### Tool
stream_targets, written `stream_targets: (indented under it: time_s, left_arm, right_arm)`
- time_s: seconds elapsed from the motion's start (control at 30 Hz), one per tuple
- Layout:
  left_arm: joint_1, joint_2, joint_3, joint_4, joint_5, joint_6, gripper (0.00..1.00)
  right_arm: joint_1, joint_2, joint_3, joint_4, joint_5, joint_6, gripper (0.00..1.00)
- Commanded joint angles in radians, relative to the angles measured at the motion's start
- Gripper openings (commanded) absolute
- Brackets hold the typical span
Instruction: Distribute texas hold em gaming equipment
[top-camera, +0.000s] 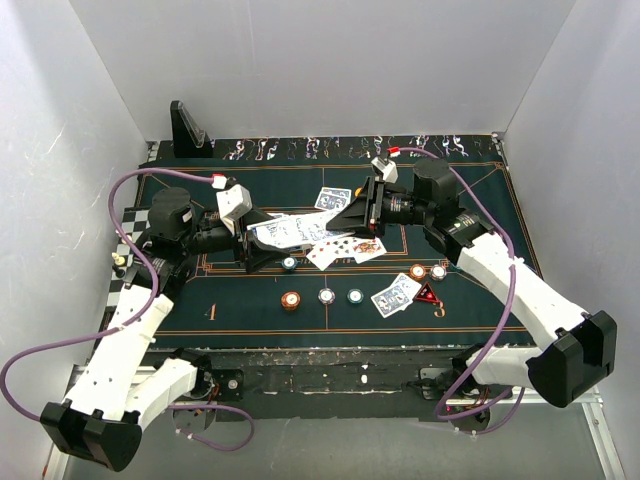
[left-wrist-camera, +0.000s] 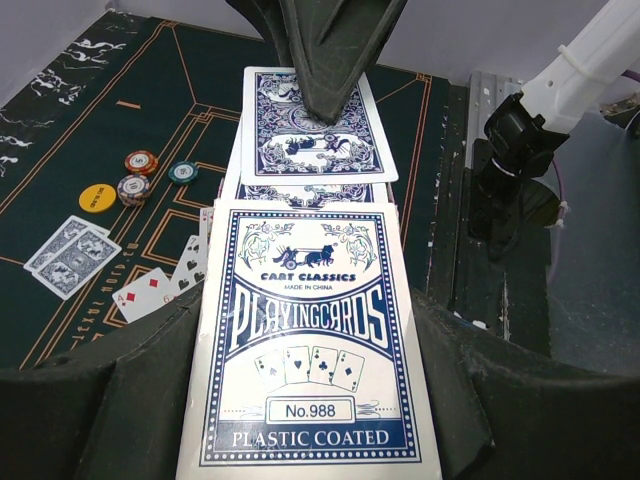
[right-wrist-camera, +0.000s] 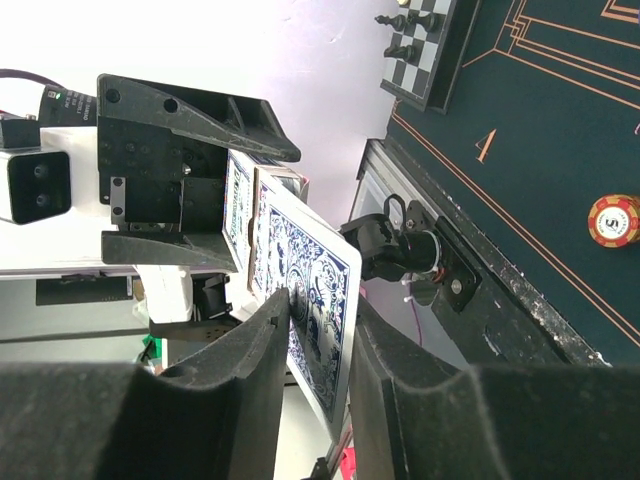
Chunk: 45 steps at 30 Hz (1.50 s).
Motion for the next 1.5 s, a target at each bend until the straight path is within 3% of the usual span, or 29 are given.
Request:
stream_targets:
  time_s: [0.0,0.27,0.9,1.0,1.3,1.47]
  left_arm:
    - [0.006,-0.028,-0.007,0.025,0.020,-0.007,0.09]
    - [0.007,-0.039,-0.015,0.041,0.020,-0.030,0.09]
    - [0.012,-0.042,-0.018,0.064,0.026,-0.045,0.08]
    - [0.010,-0.042,-0.020,0.064,0.026,-0.045,0.08]
    - [0.013,-0.048,-0.027,0.072,0.028,-0.048,0.08]
    - [0.015,-0.049,-0.029,0.075,0.029,-0.050,0.08]
  right_arm:
    - [0.002,-0.022,0.041,0.019,-0.008,-0.023,0.39]
    - [-0.002,-0.052,0.100,-0.178,0.050,-0.153,0.48]
    - [-0.068,-0.100,0.087,-0.215,0.029,-0.167,0.48]
    - [-0.077,-0.104,0.091,-0.210,0.020,-0.160,0.44]
    - [-0.105,-0.132,0.091,-0.221,0.009,-0.155,0.20]
    - [-0.116,-0.140,0.098,-0.210,0.000,-0.141,0.15]
